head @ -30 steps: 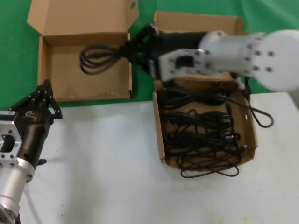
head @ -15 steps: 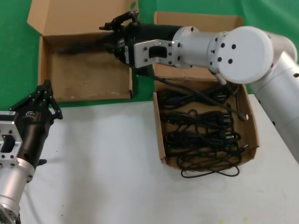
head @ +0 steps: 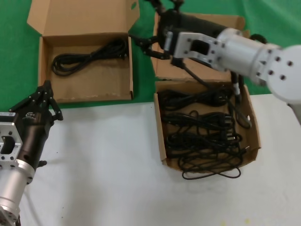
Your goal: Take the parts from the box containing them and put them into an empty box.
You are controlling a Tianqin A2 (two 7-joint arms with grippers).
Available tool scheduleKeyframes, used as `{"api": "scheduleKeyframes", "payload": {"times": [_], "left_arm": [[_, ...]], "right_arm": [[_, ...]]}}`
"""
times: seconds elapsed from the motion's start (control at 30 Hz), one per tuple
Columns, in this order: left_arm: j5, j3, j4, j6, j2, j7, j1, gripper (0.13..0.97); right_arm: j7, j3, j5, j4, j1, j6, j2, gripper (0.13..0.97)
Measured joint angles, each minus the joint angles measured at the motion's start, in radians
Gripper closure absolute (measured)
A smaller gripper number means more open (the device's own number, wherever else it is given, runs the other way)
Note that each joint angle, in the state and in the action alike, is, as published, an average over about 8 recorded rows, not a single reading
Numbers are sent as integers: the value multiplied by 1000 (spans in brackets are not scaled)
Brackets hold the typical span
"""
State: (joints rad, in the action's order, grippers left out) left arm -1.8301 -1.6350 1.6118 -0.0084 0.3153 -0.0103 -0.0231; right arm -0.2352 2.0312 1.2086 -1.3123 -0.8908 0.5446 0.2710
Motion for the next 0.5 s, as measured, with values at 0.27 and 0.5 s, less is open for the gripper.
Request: {"api": "scheduleKeyframes", "payload": {"times": [0.27, 0.5], "left_arm": [[0, 0, 0, 0, 0, 0, 0, 952], [0, 0, 0, 0, 0, 0, 0, 942]], "right_arm": [[18, -74, 104, -106, 115, -35, 73, 476], [9, -96, 144, -133, 153, -50, 89, 311]]}}
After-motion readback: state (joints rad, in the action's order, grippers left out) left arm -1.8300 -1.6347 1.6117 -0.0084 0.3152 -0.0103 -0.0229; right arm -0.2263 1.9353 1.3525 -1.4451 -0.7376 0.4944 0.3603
